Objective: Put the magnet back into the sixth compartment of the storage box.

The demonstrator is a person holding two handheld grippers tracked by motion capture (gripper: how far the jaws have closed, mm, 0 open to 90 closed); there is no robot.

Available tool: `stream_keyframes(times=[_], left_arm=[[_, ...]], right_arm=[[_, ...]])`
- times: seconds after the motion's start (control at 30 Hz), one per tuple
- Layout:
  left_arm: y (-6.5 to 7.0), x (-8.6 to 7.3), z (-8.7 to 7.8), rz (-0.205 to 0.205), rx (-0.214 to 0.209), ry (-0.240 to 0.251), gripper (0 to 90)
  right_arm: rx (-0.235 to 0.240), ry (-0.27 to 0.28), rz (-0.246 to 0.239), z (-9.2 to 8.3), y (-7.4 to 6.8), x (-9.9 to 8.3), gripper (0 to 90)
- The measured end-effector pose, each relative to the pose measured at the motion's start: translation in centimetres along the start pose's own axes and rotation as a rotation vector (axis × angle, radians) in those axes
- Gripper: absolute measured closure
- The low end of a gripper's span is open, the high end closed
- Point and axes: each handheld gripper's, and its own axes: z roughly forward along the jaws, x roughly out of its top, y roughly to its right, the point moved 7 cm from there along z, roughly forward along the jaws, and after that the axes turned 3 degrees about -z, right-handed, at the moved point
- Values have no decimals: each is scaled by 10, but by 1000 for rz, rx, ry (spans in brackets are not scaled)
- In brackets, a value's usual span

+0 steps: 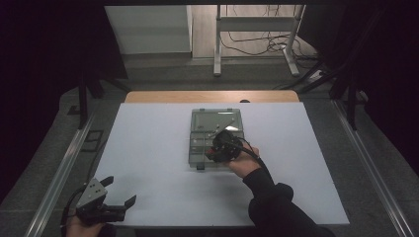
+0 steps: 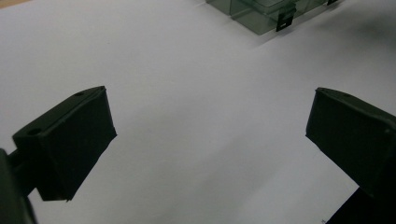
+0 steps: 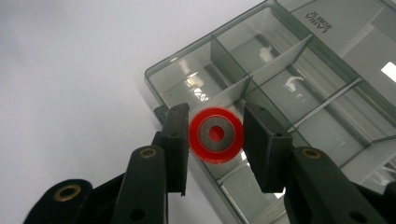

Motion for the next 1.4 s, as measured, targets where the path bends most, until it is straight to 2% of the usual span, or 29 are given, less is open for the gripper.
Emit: stream_keyframes(times=[0.77, 1.23, 1.4], left_arm=[[0, 0, 0, 4, -1, -1, 16], [1, 0, 0, 7, -3, -1, 16], [1, 0, 0, 7, -5, 2, 15]], right_arm=[[-29, -5, 9, 11, 14, 9, 620], [-36, -45, -22, 24, 14, 5, 616], [-34, -56, -12, 29, 16, 2, 616]])
